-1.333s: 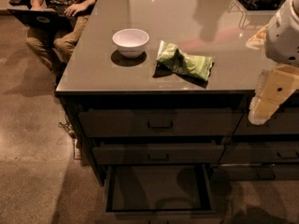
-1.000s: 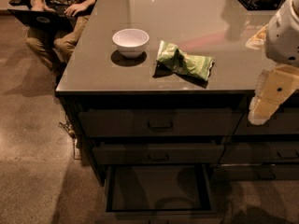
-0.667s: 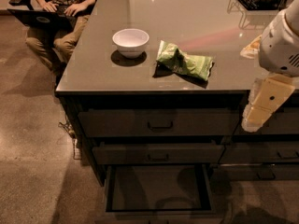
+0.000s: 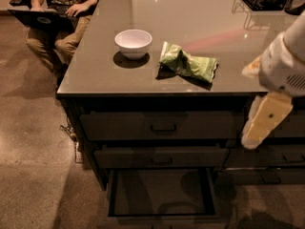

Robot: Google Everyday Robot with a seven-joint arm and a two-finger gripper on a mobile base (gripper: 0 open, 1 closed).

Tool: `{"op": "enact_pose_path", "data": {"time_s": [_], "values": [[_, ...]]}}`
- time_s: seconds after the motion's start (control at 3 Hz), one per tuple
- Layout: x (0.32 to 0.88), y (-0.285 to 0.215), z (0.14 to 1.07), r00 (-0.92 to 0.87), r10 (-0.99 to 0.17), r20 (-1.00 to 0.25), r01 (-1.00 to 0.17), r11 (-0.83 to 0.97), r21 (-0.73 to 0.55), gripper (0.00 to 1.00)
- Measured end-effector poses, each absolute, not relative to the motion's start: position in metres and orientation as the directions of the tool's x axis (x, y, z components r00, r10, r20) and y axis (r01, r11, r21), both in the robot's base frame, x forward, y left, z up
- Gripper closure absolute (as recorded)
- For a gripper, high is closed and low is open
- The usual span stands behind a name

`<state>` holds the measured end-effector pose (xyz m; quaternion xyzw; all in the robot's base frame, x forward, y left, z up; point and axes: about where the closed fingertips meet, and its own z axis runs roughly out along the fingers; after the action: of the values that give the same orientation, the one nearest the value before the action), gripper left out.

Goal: Close bottom drawer

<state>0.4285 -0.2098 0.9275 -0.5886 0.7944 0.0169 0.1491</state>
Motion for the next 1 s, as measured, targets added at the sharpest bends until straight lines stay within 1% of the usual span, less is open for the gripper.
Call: {"op": "enact_pose_path", "data": {"time_s": [0.33, 0.67, 1.0], "values": [[0.397, -0.201, 0.836, -0.358, -0.877, -0.321, -0.928, 0.371, 0.023, 0.0], [0.37, -0.189, 0.776, -0.412, -0.845, -0.342, -0.911, 0.386, 0.144, 0.0], [0.37, -0.189, 0.777, -0.412, -0.845, -0.342, -0.911, 0.386, 0.144, 0.0]]}}
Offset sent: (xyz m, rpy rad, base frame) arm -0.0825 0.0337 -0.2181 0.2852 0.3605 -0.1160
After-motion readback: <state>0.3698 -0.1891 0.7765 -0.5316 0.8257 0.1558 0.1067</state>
